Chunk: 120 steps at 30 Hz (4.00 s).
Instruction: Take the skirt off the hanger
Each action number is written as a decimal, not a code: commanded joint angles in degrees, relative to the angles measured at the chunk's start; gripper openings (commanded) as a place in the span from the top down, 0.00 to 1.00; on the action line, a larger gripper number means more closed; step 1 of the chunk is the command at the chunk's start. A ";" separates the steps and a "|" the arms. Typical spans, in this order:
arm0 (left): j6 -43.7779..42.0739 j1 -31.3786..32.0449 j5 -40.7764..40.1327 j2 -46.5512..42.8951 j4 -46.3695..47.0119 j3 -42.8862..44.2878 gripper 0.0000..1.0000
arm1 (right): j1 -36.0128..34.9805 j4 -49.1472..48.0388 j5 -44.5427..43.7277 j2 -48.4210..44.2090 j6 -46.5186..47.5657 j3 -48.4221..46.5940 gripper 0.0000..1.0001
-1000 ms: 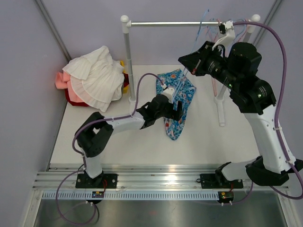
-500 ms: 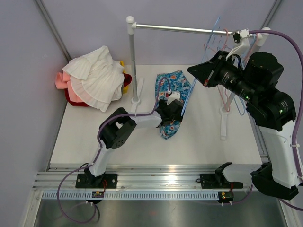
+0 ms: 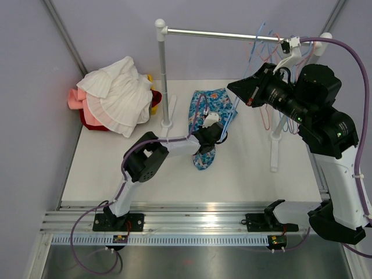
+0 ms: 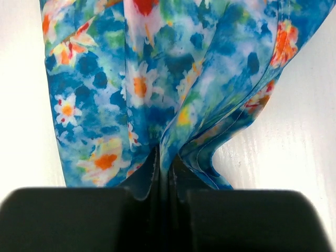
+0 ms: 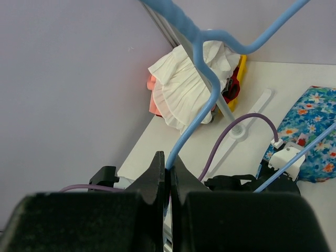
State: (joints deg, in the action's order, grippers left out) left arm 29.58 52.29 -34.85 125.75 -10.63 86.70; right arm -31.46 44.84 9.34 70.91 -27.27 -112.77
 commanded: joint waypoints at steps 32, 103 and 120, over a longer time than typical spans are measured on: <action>-29.13 -10.94 -17.55 -56.15 -31.74 15.32 1.00 | 1.05 -26.65 -11.26 12.65 5.47 4.23 1.00; -0.06 -59.49 4.44 -53.94 -36.47 -22.96 0.01 | 6.68 -10.65 -4.15 -2.53 -4.29 9.05 0.01; 0.39 -68.64 15.69 -37.60 -30.07 -27.81 0.01 | 6.68 -9.33 -1.27 -9.57 -4.29 13.36 0.01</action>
State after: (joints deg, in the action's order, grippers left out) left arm 29.04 -15.86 -21.39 87.85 -44.49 56.58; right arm -25.06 36.82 6.76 61.14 -31.77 -100.57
